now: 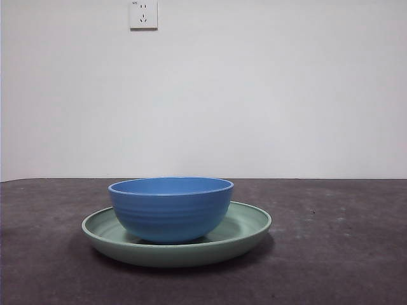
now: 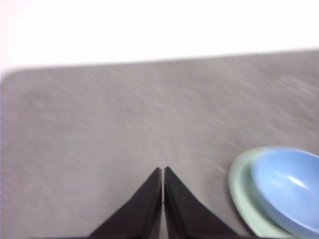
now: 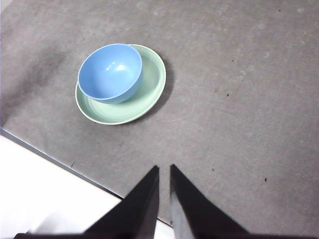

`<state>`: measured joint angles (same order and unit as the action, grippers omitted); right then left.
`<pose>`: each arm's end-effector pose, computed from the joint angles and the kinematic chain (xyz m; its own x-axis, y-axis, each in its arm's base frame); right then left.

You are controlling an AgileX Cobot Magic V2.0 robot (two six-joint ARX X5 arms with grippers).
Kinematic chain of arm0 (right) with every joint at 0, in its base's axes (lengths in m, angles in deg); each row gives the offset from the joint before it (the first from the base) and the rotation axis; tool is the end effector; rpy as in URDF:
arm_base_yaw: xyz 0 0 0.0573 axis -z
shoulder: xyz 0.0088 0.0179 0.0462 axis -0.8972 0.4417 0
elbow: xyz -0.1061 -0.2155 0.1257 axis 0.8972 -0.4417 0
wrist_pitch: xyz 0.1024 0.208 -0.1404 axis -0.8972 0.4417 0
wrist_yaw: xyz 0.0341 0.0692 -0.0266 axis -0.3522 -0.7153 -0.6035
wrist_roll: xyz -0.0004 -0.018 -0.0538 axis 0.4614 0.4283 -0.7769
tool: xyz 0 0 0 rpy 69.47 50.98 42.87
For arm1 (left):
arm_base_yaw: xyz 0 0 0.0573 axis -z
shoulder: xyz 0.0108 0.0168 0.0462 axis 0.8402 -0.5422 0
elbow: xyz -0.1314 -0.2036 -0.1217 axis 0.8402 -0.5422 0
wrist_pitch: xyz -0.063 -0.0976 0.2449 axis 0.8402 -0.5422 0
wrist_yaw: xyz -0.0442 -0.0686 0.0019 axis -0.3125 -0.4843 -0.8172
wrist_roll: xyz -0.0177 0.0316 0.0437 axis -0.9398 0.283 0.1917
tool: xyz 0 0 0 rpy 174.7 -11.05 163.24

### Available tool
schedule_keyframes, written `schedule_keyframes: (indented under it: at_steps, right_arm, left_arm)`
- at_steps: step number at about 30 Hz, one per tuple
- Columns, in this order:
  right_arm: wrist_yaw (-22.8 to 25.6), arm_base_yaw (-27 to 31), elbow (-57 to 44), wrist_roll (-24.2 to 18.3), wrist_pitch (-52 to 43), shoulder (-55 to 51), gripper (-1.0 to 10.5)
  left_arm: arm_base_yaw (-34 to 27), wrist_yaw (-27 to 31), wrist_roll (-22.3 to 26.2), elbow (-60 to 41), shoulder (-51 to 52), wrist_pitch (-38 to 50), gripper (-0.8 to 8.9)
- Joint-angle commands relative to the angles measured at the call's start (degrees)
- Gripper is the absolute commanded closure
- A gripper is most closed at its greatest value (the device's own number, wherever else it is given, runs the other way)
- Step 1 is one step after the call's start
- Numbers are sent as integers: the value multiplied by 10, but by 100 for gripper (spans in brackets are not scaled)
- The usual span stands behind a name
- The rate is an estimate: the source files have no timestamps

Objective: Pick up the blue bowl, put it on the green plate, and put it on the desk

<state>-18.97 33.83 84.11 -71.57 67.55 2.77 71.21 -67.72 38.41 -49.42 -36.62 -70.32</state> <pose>0.0316 0.0223 0.3847 0.6168 0.4758 -0.6271 -0.4126 0.8739 0.2572 0.0866 -0.0200 0.2628 0.9614 -0.1891 -0.2001 0.1933 0.9811 0.0011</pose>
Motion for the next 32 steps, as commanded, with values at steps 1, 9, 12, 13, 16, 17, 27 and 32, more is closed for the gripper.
schedule_keyframes:
  at_steps: [1, 9, 12, 13, 16, 17, 27, 32]
  right_arm:
    - [0, -3, 10, 5, 16, 2, 916]
    - [0, -3, 10, 5, 16, 2, 916]
    - [1, -3, 10, 5, 16, 2, 916]
    - [1, -3, 10, 5, 16, 2, 916]
    - [1, -3, 10, 5, 16, 2, 916]
    - [0, -3, 10, 5, 16, 2, 916]
    - [1, -3, 10, 5, 16, 2, 916]
    - [1, -3, 10, 5, 16, 2, 916]
  left_arm:
    - [-22, 13, 20, -77, 27, 83, 806]
    - [-73, 13, 10, -212, 74, 161, 806]
    - [-88, 13, 10, -231, 89, 174, 806]
    - [-94, 13, 10, -236, 96, 172, 806]
    - [-109, 12, 9, -248, 98, 167, 806]
    - [-112, 12, 9, -250, 98, 165, 806]
    - [-124, -34, 9, -258, 98, 173, 806]
    - [-125, -31, 11, -258, 98, 173, 806]
